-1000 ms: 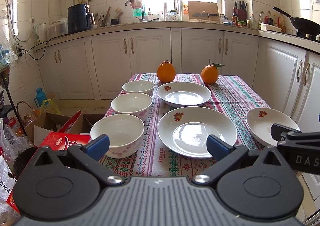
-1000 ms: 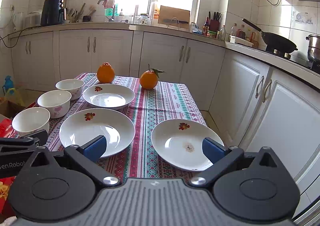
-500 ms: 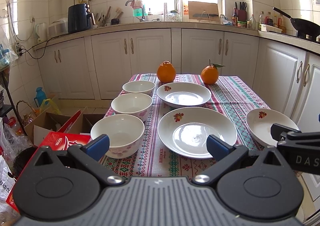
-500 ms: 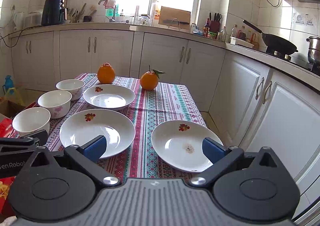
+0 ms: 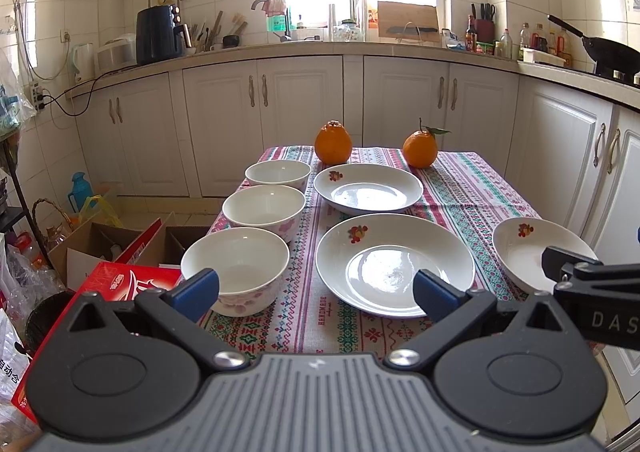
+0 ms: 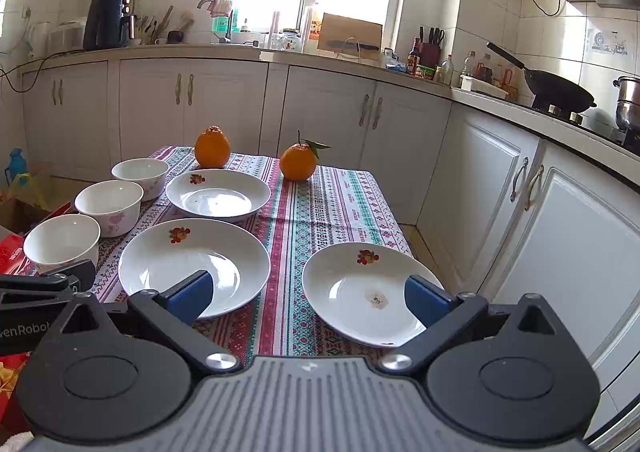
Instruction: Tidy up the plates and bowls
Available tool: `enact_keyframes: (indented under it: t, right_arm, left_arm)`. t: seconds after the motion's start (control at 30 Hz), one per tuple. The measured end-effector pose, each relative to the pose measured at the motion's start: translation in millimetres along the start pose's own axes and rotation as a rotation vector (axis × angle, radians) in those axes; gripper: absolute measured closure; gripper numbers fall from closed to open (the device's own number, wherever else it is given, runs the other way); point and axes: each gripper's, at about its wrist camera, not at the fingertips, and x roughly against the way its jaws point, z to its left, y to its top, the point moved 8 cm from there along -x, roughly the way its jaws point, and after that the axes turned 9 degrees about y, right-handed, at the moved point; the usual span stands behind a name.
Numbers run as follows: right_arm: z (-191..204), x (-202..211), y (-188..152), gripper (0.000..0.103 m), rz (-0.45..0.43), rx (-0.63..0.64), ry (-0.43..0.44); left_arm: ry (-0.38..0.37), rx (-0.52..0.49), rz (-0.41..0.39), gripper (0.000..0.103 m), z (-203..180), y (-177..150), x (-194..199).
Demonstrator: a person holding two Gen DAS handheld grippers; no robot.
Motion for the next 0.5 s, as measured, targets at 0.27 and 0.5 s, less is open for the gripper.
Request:
enact_keyframes:
  t: [0.27,0.5]
  right_arm:
    - [-0.3,-0.1,0.4,0.000,0.000,0.001,-0.001]
    - [0.0,-0.4,1.2,0.000,-0.003,0.005,-0.004]
  left_arm:
    - [0.000,0.000,-0.001,0.001,-0.1,0.2,-0.1]
    - [0.000,0.000,-0.001,0.001,0.2,-0.1,-0.3]
